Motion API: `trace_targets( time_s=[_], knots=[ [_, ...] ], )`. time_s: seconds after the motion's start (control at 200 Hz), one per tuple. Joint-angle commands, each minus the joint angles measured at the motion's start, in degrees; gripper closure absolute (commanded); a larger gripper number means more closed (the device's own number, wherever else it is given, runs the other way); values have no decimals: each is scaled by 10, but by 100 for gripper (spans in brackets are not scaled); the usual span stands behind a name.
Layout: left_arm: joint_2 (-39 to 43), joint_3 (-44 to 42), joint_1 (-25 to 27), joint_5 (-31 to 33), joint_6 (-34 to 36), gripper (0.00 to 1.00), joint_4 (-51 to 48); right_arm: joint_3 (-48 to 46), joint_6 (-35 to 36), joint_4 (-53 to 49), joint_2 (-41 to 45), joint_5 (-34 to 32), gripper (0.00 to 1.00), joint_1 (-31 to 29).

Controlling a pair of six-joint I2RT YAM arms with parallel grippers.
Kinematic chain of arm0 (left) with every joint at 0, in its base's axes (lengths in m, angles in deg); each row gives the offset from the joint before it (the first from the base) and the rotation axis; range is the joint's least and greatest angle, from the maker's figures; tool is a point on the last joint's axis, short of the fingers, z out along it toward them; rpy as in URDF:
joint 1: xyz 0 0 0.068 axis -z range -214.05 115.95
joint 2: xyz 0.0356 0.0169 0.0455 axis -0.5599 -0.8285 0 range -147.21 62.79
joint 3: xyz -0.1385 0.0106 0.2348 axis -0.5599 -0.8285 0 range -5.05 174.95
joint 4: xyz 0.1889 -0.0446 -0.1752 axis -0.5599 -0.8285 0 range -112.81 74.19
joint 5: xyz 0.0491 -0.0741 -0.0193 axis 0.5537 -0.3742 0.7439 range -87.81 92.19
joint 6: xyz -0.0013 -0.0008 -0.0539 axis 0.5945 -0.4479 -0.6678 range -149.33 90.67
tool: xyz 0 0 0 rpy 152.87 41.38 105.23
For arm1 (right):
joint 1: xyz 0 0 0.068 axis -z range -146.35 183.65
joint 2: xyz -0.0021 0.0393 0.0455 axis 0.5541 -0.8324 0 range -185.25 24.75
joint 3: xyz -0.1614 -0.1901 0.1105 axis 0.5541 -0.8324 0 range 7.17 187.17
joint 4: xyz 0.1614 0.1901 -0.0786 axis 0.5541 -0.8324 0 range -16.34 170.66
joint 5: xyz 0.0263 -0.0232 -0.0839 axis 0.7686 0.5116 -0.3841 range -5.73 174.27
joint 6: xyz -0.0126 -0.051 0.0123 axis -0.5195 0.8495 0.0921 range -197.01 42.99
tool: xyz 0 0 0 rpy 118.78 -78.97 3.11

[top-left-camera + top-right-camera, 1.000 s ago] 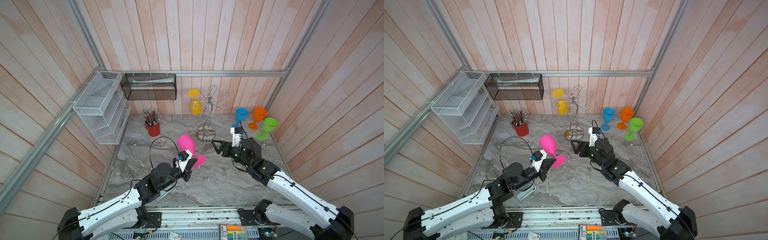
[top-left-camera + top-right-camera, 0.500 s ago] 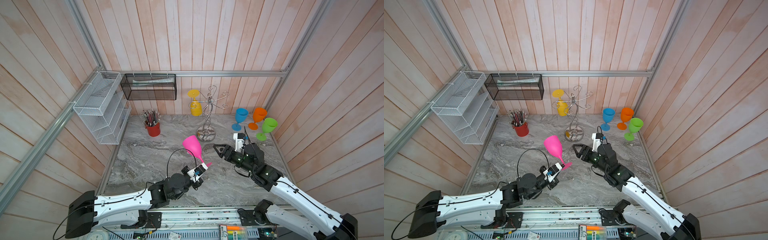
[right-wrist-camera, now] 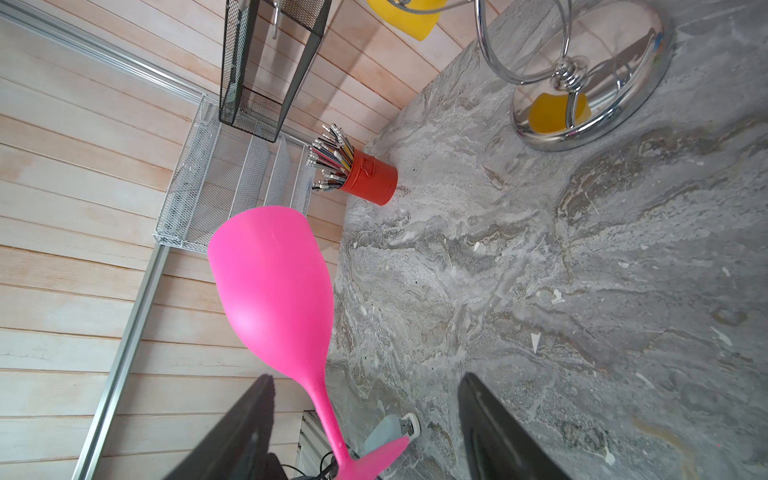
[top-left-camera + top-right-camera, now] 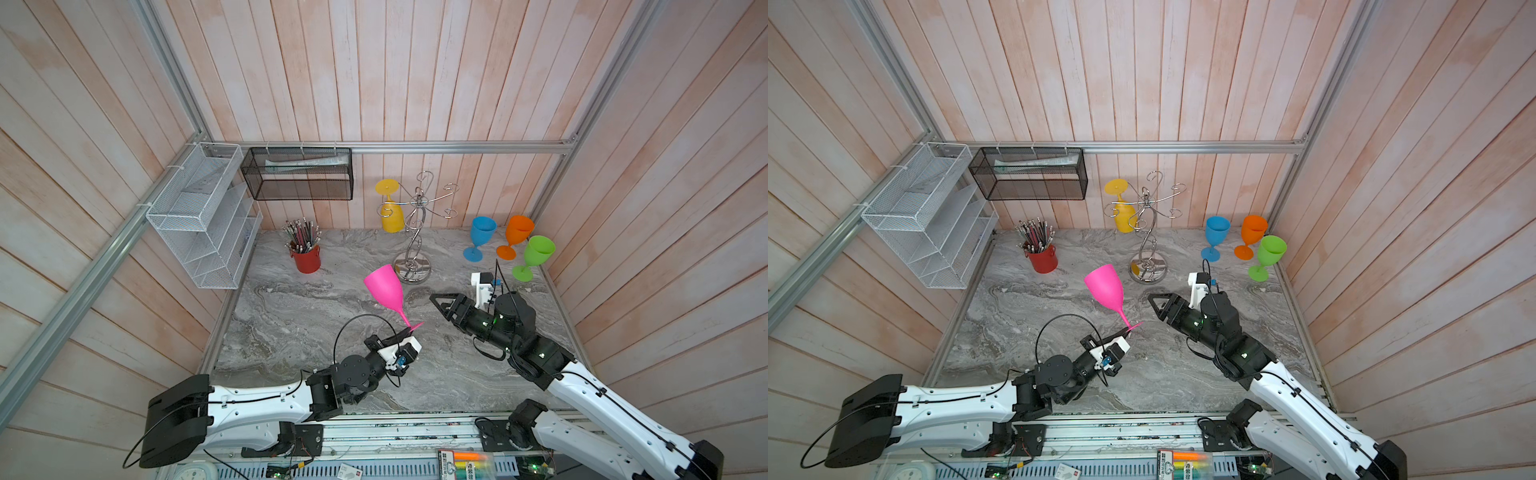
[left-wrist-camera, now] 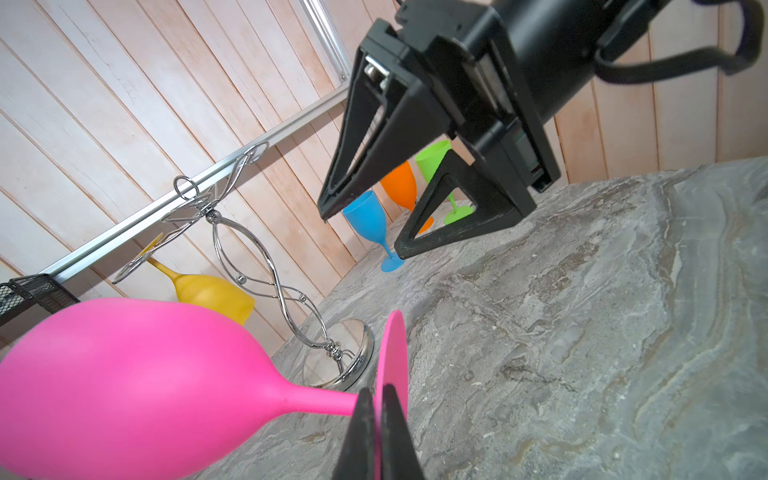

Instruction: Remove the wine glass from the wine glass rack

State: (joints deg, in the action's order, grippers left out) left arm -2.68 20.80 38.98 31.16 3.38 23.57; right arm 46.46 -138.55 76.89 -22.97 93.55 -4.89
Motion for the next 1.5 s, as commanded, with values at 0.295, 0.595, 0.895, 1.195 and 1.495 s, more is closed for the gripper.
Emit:
trace_targets(
  time_s=[0.295,0.595,0.895,1.195,1.495],
  knots=[
    [-109,5,17,85,151,100,183,-27,-21,11,-27,29,35,-21],
    [-139,16,26,91,181,100,228,-33,-21,22,-48,21,43,-36],
    [-122,14,35,94,173,100,209,-41,-16,42,-56,17,62,-39],
    [-98,16,39,94,166,100,196,-33,-9,55,-71,16,79,-48],
    [-72,22,39,74,121,100,140,-41,-4,66,-69,8,100,-49]
  ],
)
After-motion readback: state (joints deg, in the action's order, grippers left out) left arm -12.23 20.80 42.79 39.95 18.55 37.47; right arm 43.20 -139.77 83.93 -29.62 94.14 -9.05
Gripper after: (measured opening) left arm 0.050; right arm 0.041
